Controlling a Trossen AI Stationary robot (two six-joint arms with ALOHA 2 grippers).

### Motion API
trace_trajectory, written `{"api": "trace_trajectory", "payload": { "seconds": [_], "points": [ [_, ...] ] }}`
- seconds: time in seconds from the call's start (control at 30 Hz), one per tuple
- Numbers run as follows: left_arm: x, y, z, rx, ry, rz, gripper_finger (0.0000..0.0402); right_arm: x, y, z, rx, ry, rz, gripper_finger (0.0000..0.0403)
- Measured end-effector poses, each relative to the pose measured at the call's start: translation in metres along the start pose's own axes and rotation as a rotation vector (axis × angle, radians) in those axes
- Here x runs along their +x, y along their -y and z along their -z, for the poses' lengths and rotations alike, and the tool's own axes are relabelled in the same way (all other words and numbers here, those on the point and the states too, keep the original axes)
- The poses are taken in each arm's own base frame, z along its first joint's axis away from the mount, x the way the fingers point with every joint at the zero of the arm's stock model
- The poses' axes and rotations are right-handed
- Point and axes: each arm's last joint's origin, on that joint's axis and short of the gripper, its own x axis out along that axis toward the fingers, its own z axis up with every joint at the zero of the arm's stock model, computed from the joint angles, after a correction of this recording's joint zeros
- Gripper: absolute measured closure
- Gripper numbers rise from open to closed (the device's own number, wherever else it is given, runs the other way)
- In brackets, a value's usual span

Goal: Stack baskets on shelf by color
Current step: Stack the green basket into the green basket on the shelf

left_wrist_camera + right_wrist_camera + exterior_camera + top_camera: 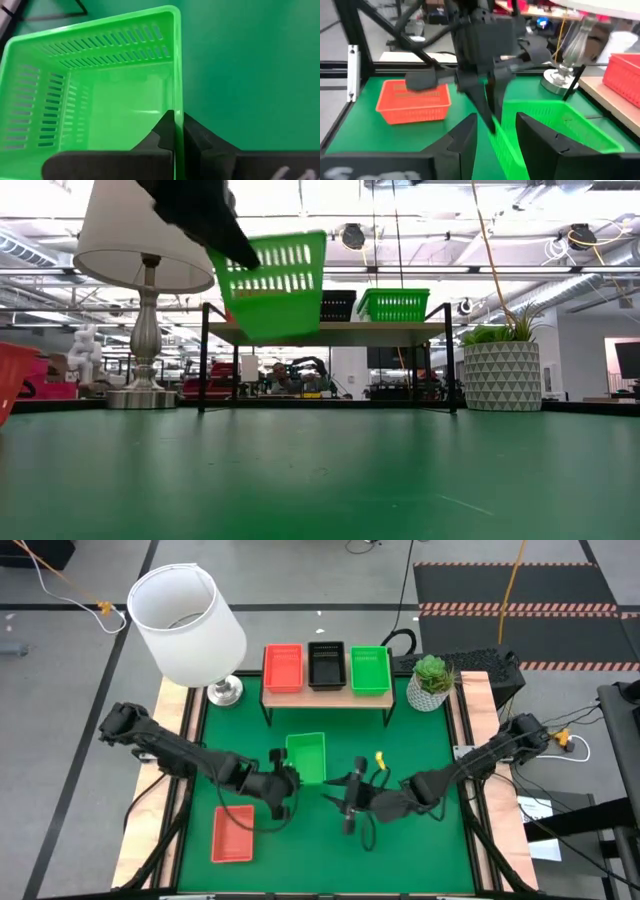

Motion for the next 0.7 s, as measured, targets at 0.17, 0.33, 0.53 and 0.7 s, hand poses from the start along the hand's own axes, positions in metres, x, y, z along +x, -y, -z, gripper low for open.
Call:
{"api": "trace_trajectory", "payload": {
  "seconds": [0.17, 0.33, 0.53, 0.7],
  "points": [
    [0.003, -0.007, -0.001, 0.021, -0.011, -0.001, 0.0396, 0.016, 0.020, -0.014, 0.065, -0.087, -0.089, 0.0248],
    [0.004, -0.009, -0.003, 0.044, 0.002, -0.001, 0.0393, 0.030, 0.041, -0.012, 0.076, -0.152, -0.157, 0.0237],
    [0.006, -0.016, -0.004, 0.040, -0.003, -0.022, 0.0397, 0.049, 0.052, -0.001, 0.087, -0.200, -0.148, 0.0236],
    [0.008, -0.020, -0.004, 0.031, -0.012, -0.031, 0.0392, 0.063, 0.054, 0.015, 0.064, -0.269, -0.143, 0.0236]
  ]
}}
